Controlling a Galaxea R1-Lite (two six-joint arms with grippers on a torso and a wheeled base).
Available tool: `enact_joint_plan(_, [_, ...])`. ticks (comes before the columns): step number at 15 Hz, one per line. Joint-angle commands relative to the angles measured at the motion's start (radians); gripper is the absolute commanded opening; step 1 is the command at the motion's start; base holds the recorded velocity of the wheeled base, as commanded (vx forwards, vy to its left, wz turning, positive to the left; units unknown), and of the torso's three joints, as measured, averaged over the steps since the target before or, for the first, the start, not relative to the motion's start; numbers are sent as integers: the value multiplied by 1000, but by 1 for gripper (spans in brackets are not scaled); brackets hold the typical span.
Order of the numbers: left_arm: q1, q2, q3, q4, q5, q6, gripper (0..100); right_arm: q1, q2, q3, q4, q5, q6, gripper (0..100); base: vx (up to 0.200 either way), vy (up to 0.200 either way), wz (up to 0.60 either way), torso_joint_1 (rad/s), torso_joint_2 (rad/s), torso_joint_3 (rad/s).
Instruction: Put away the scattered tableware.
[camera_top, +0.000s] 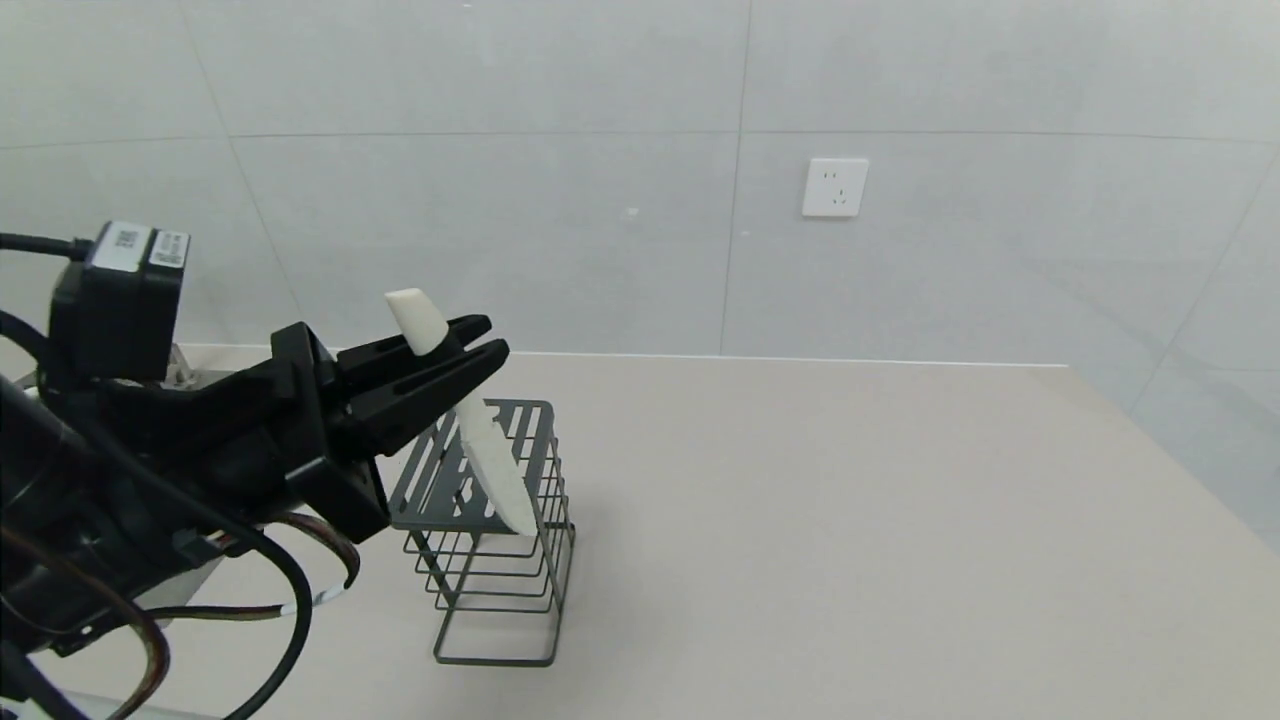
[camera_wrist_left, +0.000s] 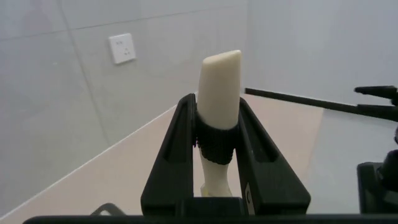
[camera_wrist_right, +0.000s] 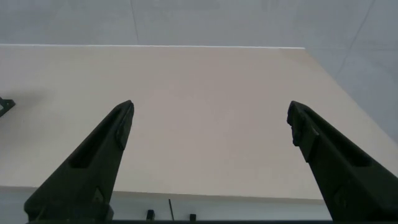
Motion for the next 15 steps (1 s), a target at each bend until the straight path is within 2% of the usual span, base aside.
enact_joint_plan(1, [21,-26,-55,23,36,10,0,0,5,0,0,0,-1,100,0,0,0,0,0,0])
enact_joint_plan(2, [21,-26,-99,51,68,10,0,0,5,0,0,0,-1,100,0,0,0,0,0,0])
enact_joint_plan(3, [21,-26,-171,126,102,10,0,0,5,0,0,0,-1,100,0,0,0,0,0,0])
enact_joint_plan(4, [21,-26,-205,173,122,12,0,0,5,0,0,0,-1,100,0,0,0,0,0,0])
enact_joint_plan(6, [17,-24,-251,267,168,68,0,0,5,0,0,0,-1,100,0,0,0,0,0,0])
enact_joint_plan(7, [15,-23,-259,302,192,88,0,0,5,0,0,0,-1,100,0,0,0,0,0,0])
enact_joint_plan(8, [12,-20,-268,331,243,96,0,0,5,0,0,0,-1,100,0,0,0,0,0,0])
enact_joint_plan(10, [6,-1,-279,337,280,96,0,1,5,0,0,0,-1,100,0,0,0,0,0,0])
enact_joint_plan(15, [-6,57,-276,324,277,99,0,1,5,0,0,0,0,100,0,0,0,0,0,0])
